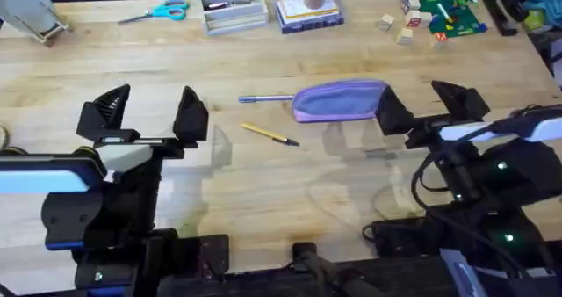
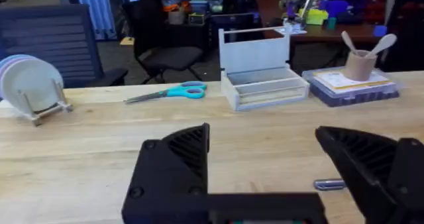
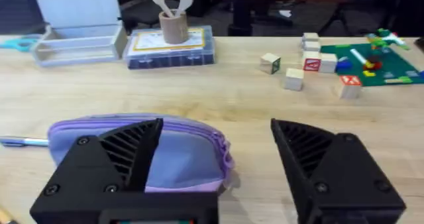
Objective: Unzip the bag, pick up the pens from the table one at a time and place them inside, then zip the bag closed.
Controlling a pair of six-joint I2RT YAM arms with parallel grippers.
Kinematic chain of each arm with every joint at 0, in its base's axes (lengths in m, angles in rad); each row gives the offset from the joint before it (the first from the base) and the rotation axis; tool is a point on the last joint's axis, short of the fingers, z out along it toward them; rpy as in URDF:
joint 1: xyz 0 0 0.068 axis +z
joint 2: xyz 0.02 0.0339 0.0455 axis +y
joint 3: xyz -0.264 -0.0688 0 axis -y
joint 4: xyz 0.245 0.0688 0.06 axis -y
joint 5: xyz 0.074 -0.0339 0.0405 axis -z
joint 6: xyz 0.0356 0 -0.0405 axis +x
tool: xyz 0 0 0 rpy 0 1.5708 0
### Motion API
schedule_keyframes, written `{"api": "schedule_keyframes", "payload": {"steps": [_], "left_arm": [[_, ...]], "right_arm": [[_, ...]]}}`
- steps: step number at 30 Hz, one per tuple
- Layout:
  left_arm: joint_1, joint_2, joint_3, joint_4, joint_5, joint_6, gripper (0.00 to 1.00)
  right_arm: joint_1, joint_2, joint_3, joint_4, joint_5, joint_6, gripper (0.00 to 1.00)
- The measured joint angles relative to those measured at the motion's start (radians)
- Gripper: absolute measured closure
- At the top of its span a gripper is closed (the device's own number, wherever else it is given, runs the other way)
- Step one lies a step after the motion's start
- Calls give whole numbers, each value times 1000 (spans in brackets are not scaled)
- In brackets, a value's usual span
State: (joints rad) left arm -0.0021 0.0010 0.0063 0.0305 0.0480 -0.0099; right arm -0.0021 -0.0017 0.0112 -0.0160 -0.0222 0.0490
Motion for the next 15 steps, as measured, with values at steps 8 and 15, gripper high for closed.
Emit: {"api": "schedule_keyframes", "payload": {"steps": [8, 15], "left_arm": [[0, 61, 149, -155, 39, 29, 8], [0, 347, 433, -160, 46, 41, 8]], "right_arm": [[1, 26, 178, -277, -39, 23, 5], [2, 195, 434, -429, -47, 26, 5]]}}
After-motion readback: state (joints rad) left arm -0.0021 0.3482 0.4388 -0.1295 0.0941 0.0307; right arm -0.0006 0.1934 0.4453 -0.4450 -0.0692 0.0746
